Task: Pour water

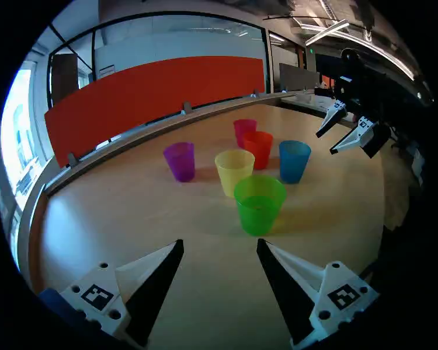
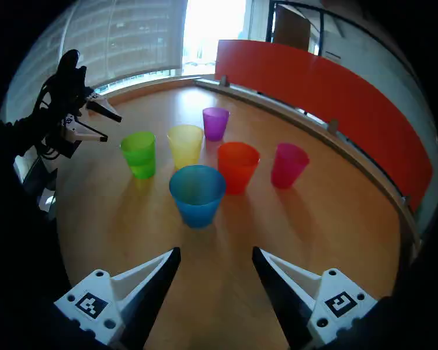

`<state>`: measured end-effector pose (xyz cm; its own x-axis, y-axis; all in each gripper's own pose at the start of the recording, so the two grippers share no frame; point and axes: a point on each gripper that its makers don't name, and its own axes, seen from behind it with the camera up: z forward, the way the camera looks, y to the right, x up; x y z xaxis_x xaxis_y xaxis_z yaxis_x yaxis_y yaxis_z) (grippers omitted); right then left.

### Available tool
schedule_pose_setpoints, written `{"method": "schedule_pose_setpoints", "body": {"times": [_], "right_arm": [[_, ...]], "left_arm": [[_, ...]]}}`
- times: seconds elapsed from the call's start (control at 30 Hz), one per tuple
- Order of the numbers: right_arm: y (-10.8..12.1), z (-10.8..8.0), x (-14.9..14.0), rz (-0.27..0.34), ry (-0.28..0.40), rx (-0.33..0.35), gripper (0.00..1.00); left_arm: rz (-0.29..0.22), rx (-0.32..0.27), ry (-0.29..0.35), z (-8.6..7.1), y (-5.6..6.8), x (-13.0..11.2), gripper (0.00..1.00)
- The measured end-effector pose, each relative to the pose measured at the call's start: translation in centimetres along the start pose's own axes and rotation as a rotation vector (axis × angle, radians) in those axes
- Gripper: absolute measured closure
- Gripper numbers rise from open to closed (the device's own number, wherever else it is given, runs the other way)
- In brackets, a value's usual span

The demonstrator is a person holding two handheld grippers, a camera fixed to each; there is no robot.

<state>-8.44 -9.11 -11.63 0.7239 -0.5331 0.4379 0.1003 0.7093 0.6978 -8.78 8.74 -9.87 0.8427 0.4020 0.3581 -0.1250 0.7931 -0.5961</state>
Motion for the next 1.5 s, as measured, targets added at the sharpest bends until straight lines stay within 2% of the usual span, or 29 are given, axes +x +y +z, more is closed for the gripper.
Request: {"method": "schedule_pose_setpoints", "body": {"times": [0.33, 0.5, 0.8, 1.0, 1.17, 1.5], "right_arm": [[1.9, -1.5, 0.5, 0.064, 0.053, -0.087, 0.05], [3.3, -2.1, 1.2, 0.089, 0.088, -0.146, 0.05], [6.1, -3.6, 3.4, 0.165, 0.203, -0.261, 0.05], [8.0, -4.3, 4.4, 0.224, 0.273, -0.346, 0.05], [8.8, -5.0, 5.8, 0.258, 0.347, -0.397, 0.05], [9.8, -5.3, 7.6, 0.234, 0.445, -0.502, 0.05]], "left_arm": [[-0.038, 0.098, 0.045, -0.9, -2.4, 0.0, 0.07], [-0.055, 0.172, 0.083, -1.5, -4.3, 0.6, 0.07], [-0.125, 0.282, 0.18, -2.9, -8.0, 2.6, 0.07], [-0.183, 0.341, 0.249, -4.1, -9.8, 3.7, 0.07], [-0.218, 0.371, 0.299, -4.5, -10.6, 4.5, 0.07], [-0.215, 0.412, 0.375, -4.9, -11.0, 6.7, 0.07]]}}
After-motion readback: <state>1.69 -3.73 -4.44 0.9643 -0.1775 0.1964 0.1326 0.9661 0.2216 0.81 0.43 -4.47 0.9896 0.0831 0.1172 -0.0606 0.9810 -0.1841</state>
